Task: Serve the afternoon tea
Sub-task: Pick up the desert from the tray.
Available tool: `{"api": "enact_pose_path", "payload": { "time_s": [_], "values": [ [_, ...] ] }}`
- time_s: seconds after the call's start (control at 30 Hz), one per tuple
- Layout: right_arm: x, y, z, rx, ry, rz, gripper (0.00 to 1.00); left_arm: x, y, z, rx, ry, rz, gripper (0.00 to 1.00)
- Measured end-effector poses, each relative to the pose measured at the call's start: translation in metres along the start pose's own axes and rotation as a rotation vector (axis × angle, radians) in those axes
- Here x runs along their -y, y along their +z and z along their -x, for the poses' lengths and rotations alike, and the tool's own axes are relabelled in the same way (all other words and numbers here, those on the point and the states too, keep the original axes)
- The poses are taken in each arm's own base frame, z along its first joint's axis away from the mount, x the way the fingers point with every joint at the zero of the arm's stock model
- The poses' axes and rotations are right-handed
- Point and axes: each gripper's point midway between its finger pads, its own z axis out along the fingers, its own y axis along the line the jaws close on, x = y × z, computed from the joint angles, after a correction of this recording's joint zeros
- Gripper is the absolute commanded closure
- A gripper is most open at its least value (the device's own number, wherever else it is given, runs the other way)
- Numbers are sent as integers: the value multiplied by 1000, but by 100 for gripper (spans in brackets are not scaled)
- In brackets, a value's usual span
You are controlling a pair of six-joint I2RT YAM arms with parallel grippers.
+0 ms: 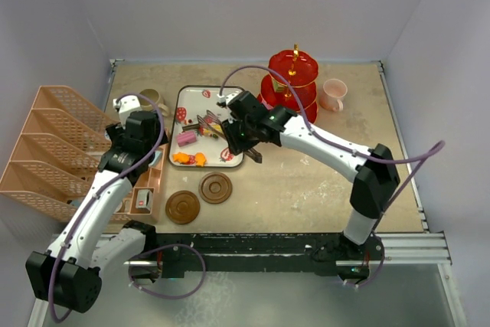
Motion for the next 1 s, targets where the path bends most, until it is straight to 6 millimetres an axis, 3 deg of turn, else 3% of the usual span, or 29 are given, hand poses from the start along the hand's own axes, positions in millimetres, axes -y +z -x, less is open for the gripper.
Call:
{"api": "enact_pose_path", "payload": {
  "time_s": [0.3, 0.63, 0.83, 1.0],
  "values": [
    [5, 35, 33, -19, -219, -44, 57, -14, -6, 11, 52, -21, 52, 12],
    [15, 82, 22, -142, -356, -56, 56, -27, -13, 19, 96, -41, 97, 12],
    [17, 90, 19, -174, -393, -58, 55, -27, -12, 18, 90, -36, 102, 12],
    [16, 88, 29, -151, -402, -63, 55, -26, -11, 16, 82, -29, 103, 12]
  ]
}}
